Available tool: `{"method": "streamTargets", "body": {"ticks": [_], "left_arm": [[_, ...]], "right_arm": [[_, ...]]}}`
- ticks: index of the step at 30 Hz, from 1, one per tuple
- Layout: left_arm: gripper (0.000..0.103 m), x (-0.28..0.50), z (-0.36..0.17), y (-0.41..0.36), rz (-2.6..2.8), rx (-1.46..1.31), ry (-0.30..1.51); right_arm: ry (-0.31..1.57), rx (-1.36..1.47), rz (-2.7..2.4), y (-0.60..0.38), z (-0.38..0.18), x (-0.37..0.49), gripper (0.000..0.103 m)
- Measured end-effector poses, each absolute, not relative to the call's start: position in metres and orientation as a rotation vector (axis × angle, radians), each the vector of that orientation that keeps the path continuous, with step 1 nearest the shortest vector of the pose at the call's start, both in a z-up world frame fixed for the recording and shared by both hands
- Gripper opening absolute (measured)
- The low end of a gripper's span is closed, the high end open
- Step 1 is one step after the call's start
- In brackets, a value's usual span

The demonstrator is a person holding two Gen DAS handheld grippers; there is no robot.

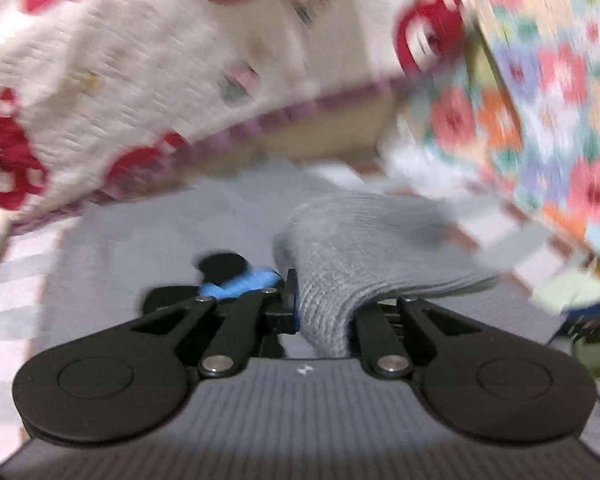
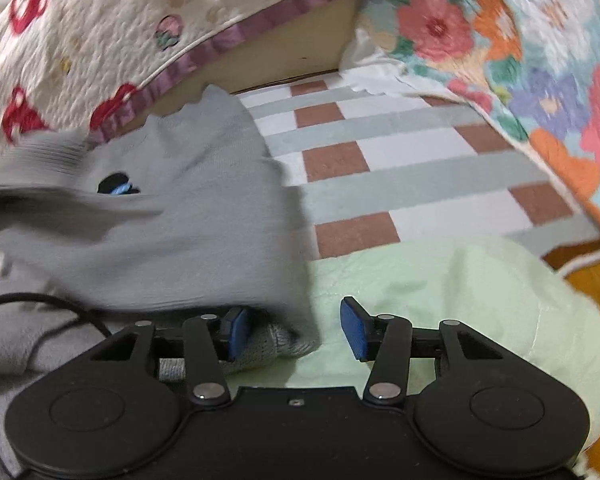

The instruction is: Fold clothes

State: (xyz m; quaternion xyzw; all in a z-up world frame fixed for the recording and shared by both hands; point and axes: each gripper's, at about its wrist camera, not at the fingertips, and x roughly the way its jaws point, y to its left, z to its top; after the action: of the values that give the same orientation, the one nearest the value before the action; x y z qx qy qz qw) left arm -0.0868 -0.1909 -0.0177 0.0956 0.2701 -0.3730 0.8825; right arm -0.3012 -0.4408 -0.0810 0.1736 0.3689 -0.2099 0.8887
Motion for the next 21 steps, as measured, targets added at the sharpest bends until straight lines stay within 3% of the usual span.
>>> {"method": "streamTargets", "body": {"ticks": [2, 6, 7, 8, 9, 13, 14, 17, 21], "left_arm": [[0.005, -0.089, -0.018, -0.161, -0.706, 0.123, 0.601], [0.005, -0.077, -0.076, -0.135, -0.605, 0.067, 0.853], [0.006, -0.074, -0.08, -0.133, -0.6, 0.048, 0.876], [0.006, -0.071, -0.083, -0.13, -0.595, 0.029, 0.898], [0.006, -0.071, -0.077, -0.129, -0.597, 0.025, 0.879], [0.009, -0.07, -0.065, -0.13, -0.632, 0.011, 0.847], [0.01, -0.071, -0.065, -0.13, -0.643, 0.005, 0.851], [0.01, -0.077, -0.076, -0.136, -0.648, 0.044, 0.894], [0.01, -0.072, -0.09, -0.138, -0.623, 0.035, 0.982]], "right_arm": [[0.755, 0.369, -0.441, -0.441, -0.083, -0.302, 0.054], [0.731, 0.385, -0.451, -0.441, -0.088, -0.303, 0.053], [0.726, 0.389, -0.454, -0.441, -0.089, -0.304, 0.048], [0.719, 0.393, -0.458, -0.441, -0.089, -0.304, 0.028], [0.69, 0.372, -0.485, -0.439, -0.083, -0.309, 0.018], [0.573, 0.29, -0.594, -0.433, -0.058, -0.326, 0.014], [0.544, 0.27, -0.621, -0.432, -0.051, -0.331, 0.0], [0.456, 0.21, -0.698, -0.428, -0.032, -0.344, 0.0], [0.525, 0.378, -0.642, -0.457, -0.038, -0.362, 0.001]]}}
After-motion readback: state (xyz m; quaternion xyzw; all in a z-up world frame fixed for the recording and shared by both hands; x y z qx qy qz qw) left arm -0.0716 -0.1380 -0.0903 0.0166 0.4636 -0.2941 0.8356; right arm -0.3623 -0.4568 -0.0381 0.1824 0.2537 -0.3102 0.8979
